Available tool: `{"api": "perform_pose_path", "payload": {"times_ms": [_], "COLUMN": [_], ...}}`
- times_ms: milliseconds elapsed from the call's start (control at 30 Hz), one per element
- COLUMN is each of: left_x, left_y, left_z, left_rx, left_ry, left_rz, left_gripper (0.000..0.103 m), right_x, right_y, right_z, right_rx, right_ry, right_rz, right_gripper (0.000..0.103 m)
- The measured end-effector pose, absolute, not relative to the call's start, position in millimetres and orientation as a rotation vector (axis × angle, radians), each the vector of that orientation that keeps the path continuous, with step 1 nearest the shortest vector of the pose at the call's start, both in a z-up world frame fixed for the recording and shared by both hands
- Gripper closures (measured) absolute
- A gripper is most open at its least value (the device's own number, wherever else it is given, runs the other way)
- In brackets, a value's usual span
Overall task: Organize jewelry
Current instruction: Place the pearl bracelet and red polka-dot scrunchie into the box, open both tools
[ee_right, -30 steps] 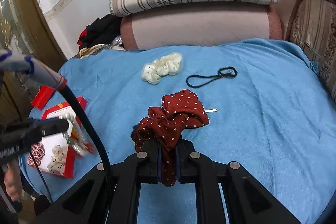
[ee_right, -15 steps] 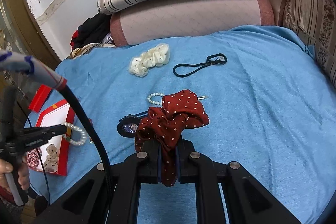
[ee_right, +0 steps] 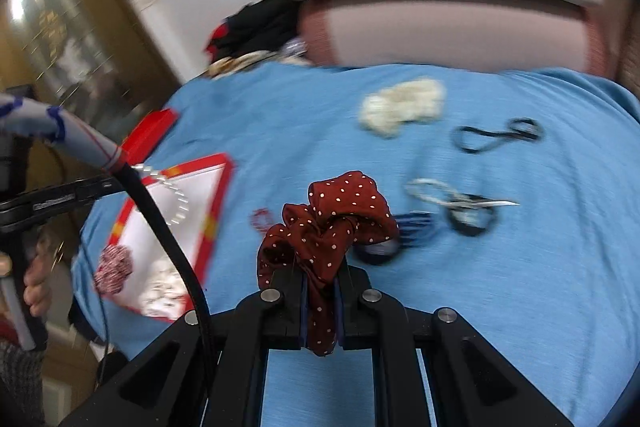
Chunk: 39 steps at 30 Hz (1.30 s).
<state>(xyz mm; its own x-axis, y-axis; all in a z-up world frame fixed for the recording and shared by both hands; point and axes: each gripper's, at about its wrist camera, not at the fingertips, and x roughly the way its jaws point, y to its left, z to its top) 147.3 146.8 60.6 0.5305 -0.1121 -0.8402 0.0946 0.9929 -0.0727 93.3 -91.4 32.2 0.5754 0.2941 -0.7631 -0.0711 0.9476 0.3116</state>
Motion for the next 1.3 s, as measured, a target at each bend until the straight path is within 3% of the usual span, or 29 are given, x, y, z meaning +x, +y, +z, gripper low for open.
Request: {"api": "perform_pose_path", "payload": {"times_ms": [433, 733, 1100, 1167, 1233, 1300], "left_x": [153.2, 105.9, 81.3, 77.6, 71.6, 67.4], "left_y": [261.7, 287.6, 290.3, 289.4, 287.9, 286.6], "left_z": [9.8, -9.5, -31.6, -28.3, -22.6, -15.7], "left_rx": [-0.181, -0.332, -0.257, -0.246, -0.24, -0.237], "left_ry": [1.085, 1.109, 1.114, 1.1, 1.081, 1.061], "left_rz": [-0.033, -0.066, 0.053, 0.065, 0.081, 0.09], "left_gripper": [0.094, 0.094, 0.094, 0.086, 0.073, 0.068], "right_x": [168.8, 190.4, 209.3, 209.5, 206.8, 205.3], "right_y": [73.6, 108.9, 116.6, 114.9, 111.3, 106.5], "right_z": [-3.6, -29.1, -51.5, -50.8, -47.8, -42.0], "right_rx": [0.129, 0.084, -0.011, -0.022, -0.016, -0.001], "right_ry": [1.064, 1.112, 1.114, 1.111, 1.104, 1.094], "right_rz": [0.493, 0.527, 0.429, 0.419, 0.417, 0.414], "right_gripper": [0.092, 0.092, 0.088, 0.084, 0.069, 0.054]}}
